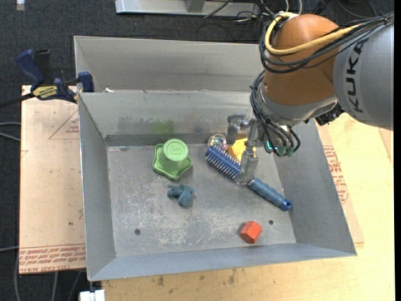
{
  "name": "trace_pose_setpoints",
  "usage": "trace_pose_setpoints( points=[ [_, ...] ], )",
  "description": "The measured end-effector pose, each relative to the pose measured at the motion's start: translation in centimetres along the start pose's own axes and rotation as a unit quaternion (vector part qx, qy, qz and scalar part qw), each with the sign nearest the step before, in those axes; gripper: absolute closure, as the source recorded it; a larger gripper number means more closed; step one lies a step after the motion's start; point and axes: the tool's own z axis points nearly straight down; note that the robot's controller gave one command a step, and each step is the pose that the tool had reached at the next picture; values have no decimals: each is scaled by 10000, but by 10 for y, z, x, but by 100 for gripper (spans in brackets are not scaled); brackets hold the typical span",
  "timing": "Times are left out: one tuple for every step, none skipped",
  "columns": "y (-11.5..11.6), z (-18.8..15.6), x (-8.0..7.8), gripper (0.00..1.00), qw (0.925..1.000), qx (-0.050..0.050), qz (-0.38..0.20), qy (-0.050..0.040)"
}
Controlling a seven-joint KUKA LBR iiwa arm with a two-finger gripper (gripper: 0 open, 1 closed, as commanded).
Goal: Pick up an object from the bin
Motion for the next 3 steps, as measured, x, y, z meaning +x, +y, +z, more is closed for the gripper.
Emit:
trace_pose_setpoints(
  points=[
    [-34,89,20,0,10000,5,50,7],
    [-94,161,-27,0,9998,12,-207,-52],
    [-89,157,-27,100,9997,-17,-224,-54]
  ],
)
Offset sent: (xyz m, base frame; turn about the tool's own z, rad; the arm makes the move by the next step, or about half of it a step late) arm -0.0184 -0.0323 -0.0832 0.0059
